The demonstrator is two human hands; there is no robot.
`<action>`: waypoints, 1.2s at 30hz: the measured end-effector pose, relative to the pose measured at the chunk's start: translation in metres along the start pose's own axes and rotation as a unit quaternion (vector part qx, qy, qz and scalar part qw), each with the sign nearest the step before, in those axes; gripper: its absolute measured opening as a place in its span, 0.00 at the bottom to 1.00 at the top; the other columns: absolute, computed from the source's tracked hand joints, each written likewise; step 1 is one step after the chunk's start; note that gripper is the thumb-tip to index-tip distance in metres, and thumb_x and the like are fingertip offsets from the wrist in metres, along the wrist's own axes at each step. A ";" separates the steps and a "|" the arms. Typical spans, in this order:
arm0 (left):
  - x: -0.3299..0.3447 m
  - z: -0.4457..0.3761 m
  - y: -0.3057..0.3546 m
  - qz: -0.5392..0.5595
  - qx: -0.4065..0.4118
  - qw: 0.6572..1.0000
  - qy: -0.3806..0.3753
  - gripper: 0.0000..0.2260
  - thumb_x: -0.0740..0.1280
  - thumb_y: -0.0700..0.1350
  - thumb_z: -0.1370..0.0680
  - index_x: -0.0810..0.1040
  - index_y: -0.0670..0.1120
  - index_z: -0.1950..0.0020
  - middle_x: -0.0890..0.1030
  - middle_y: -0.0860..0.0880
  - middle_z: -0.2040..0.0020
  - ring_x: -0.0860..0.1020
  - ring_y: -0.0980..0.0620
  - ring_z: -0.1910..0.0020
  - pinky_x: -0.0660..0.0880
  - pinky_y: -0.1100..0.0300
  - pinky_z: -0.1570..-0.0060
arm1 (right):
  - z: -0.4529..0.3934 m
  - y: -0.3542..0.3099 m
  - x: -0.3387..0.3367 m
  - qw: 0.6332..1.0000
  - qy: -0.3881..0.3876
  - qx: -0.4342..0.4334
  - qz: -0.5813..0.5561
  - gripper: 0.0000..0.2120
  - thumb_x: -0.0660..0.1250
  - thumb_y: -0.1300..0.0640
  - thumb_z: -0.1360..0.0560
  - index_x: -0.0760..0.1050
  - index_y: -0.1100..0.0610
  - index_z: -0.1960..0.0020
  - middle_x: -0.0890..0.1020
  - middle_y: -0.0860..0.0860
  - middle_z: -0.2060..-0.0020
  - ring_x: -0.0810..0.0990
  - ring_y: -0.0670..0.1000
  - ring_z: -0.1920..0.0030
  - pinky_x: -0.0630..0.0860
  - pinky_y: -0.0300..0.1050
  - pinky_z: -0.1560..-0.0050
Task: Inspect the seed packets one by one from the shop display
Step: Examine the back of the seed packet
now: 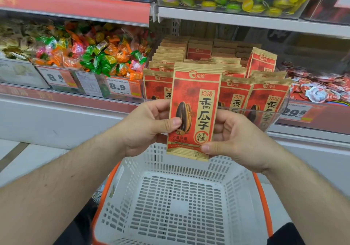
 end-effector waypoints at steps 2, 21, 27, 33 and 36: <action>-0.001 0.000 0.000 -0.068 -0.004 0.997 0.037 0.13 0.73 0.36 0.26 0.82 0.49 0.44 0.86 0.46 0.48 0.85 0.46 0.53 0.83 0.47 0.56 | -0.001 0.000 0.000 0.999 0.019 0.003 0.028 0.24 0.71 0.75 0.30 0.76 0.52 0.40 0.86 0.54 0.50 0.86 0.57 0.53 0.82 0.49 0.58; 0.022 0.000 -0.017 -0.197 -0.057 0.978 0.041 0.23 0.75 0.50 0.36 0.78 0.53 0.42 0.82 0.50 0.46 0.83 0.54 0.56 0.78 0.60 0.58 | 0.000 -0.006 0.009 0.952 0.173 -0.102 0.233 0.10 0.63 0.54 0.20 0.78 0.52 0.59 0.82 0.52 0.68 0.81 0.52 0.67 0.79 0.55 0.64; 0.026 -0.002 -0.015 -0.094 -0.078 0.992 0.025 0.12 0.66 0.47 0.33 0.82 0.50 0.51 0.84 0.49 0.57 0.83 0.48 0.53 0.80 0.48 0.55 | -0.002 -0.007 0.016 0.976 0.152 -0.068 0.140 0.13 0.61 0.63 0.19 0.77 0.61 0.61 0.82 0.53 0.71 0.80 0.46 0.71 0.76 0.38 0.69; 0.027 -0.004 -0.017 -0.040 -0.086 0.995 -0.006 0.10 0.64 0.45 0.33 0.84 0.50 0.57 0.83 0.45 0.58 0.82 0.48 0.56 0.79 0.53 0.63 | 0.000 -0.011 0.017 0.987 0.130 -0.055 0.074 0.15 0.59 0.65 0.19 0.75 0.61 0.63 0.83 0.56 0.70 0.81 0.52 0.72 0.77 0.45 0.67; 0.028 -0.005 -0.018 -0.036 -0.083 0.996 -0.009 0.10 0.64 0.45 0.33 0.84 0.50 0.58 0.83 0.45 0.59 0.82 0.49 0.57 0.79 0.53 0.63 | 0.000 -0.012 0.017 0.987 0.132 -0.058 0.072 0.15 0.59 0.64 0.19 0.76 0.61 0.63 0.83 0.56 0.70 0.80 0.52 0.72 0.77 0.46 0.67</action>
Point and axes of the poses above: each hand's wrist, its own z-axis away from the middle knuckle, its own x-axis out of the palm, y = z × x, the point moved 4 cm from there along -z, towards the middle knuckle
